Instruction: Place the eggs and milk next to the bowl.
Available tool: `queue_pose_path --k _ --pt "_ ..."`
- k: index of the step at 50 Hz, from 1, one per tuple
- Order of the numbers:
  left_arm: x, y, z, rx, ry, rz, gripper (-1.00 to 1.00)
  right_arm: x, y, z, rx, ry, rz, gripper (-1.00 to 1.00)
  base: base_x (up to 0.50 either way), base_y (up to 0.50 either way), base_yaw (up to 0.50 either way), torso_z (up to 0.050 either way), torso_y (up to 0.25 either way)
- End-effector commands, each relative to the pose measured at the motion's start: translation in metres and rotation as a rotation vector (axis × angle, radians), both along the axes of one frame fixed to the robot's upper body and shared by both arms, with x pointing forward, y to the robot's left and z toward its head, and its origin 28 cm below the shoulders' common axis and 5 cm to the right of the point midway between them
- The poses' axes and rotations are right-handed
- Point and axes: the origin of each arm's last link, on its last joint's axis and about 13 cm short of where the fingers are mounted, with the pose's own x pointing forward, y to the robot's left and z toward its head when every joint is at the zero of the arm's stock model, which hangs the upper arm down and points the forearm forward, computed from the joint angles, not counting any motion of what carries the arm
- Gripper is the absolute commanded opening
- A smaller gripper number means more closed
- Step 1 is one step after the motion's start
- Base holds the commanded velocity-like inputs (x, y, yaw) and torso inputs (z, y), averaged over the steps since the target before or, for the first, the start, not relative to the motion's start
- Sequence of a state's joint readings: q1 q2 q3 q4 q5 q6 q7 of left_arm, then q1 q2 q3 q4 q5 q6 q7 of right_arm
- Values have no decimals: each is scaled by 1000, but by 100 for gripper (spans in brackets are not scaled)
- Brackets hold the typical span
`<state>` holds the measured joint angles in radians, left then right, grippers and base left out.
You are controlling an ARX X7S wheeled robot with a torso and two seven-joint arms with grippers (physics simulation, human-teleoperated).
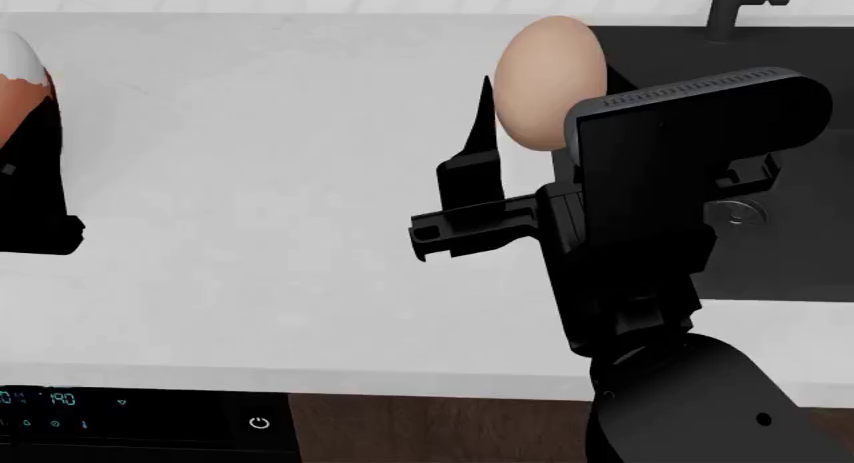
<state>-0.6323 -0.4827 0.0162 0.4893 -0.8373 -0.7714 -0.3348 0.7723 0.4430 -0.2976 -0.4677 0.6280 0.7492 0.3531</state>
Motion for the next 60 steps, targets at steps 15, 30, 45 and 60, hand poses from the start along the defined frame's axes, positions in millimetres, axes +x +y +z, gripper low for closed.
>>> queue_pose_path --k 15,30,45,60 --pt "-1 0 0 -17 1 1 -100 0 0 0 -27 -2 1 -100 -1 500 0 0 1" --pt "-2 1 -2 -19 4 4 -100 0 0 -1 -27 2 3 -100 -1 500 0 0 0" --pt "-2 1 -3 -20 4 5 -100 -2 0 -2 -26 3 4 -100 -1 500 0 0 0" --pt "0 -1 -4 -17 9 -1 -100 -2 -1 -3 -27 12 4 -100 -1 500 0 0 0"
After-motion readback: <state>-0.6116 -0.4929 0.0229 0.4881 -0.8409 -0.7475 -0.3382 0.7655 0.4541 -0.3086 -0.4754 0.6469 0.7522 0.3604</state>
